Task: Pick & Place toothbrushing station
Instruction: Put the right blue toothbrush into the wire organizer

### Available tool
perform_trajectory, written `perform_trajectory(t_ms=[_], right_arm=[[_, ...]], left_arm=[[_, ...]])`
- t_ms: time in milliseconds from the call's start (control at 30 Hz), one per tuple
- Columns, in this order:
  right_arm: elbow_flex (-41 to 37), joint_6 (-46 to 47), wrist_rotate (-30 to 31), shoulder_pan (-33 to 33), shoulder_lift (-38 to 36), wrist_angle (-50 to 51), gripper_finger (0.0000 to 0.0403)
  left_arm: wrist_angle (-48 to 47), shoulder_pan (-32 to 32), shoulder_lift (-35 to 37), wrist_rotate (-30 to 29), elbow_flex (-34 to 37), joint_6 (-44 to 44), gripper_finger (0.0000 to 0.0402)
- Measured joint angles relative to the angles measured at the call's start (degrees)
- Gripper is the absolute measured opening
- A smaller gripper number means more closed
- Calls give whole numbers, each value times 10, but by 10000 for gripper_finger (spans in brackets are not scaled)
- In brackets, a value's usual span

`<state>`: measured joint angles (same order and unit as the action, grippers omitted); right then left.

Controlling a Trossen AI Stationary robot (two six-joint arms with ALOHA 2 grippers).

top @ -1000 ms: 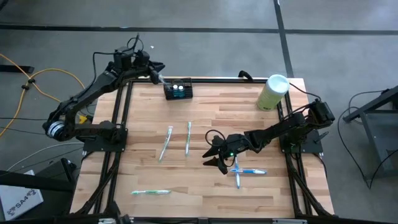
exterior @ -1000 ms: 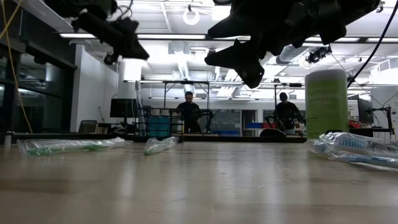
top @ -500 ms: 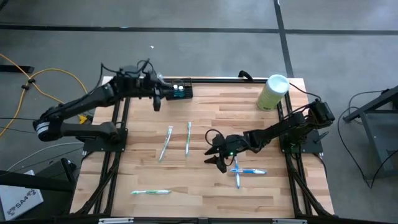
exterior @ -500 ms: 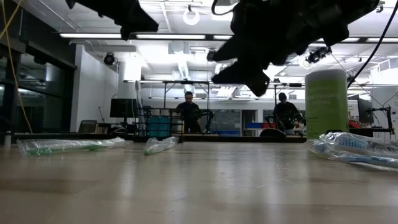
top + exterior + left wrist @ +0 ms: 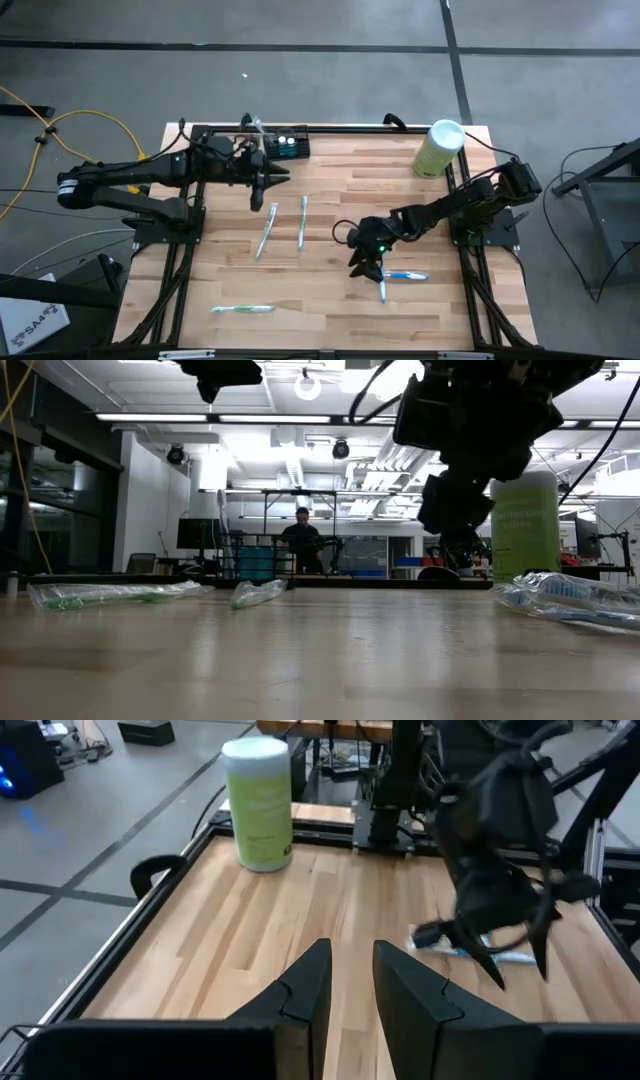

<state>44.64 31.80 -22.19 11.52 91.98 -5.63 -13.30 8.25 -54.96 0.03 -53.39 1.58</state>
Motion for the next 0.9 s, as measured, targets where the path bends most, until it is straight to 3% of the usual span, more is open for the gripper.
perform_trajectory(t_ms=[233,533,733,900], right_arm=[[1,-2,-13,-21,-82,106,184],[0,-15,117,18,-188,294,172],[0,45,189,85,-192,385,161],[0,83,205,126,-176,391,157]], left_arm=[[-1,-37,-23,-34,0,1,75],[-3,-47,-54,-36,0,7,75],[3,-50,-68,-36,-1,11,75],[2,-51,-69,-36,0,14,75]])
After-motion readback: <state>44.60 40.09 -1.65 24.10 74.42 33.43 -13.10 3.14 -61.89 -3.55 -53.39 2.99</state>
